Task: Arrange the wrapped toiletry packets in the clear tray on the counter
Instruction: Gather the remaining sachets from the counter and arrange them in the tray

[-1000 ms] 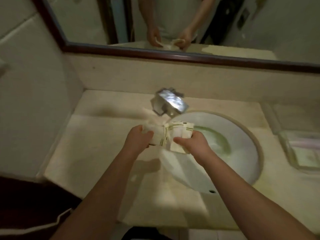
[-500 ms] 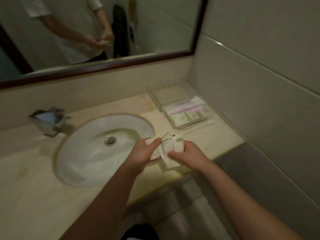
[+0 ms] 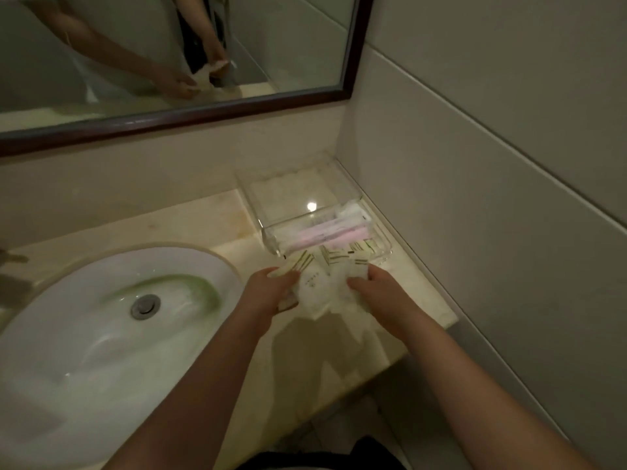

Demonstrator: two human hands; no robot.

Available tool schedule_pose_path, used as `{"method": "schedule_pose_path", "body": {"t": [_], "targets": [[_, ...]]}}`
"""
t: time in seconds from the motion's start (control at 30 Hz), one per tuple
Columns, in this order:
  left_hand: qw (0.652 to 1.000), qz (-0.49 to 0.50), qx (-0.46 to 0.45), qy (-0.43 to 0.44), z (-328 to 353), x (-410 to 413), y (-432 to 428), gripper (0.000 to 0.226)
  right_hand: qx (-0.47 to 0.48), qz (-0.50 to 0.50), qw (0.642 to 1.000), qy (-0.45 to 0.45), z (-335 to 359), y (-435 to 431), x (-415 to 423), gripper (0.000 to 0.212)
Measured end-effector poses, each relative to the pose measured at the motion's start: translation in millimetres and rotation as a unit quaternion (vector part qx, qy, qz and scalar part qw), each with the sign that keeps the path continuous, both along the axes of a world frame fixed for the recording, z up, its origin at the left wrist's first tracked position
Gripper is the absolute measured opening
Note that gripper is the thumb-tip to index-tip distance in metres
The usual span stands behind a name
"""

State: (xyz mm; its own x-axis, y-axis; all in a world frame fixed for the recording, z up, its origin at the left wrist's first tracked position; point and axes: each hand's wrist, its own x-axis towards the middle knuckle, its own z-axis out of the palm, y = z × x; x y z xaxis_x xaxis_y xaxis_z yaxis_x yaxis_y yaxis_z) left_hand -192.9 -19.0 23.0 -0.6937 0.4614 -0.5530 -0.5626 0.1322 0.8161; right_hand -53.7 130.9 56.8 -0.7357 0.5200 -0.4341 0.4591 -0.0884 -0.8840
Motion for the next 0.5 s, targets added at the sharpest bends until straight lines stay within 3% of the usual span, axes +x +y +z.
{"method": "schedule_pose_path", "body": {"t": [0.17, 0.27, 0.33, 0.5], "targets": [[0.998, 0.060, -0.014, -0.003, -0.6, -28.1, 6.3, 0.006, -0.126, -0.040, 0.988, 0.085, -7.7, 40.1, -24.9, 0.029], [0.995, 0.099, -0.018, -0.011, -1.9, -40.4, 6.7, 0.002, -0.030, 0.052, 0.993, 0.101, -13.7, 64.0, -31.3, 0.049], [0.991, 0.131, -0.022, -0.011, -1.1, -42.0, 9.7, 0.002, 0.026, 0.115, 0.986, 0.116, -15.7, 81.5, -35.0, 0.046], [0.982, 0.186, -0.024, -0.017, 10.2, -39.1, 25.1, 0.005, 0.002, 0.207, 0.969, 0.132, -10.7, 111.5, -50.9, 0.039]]}}
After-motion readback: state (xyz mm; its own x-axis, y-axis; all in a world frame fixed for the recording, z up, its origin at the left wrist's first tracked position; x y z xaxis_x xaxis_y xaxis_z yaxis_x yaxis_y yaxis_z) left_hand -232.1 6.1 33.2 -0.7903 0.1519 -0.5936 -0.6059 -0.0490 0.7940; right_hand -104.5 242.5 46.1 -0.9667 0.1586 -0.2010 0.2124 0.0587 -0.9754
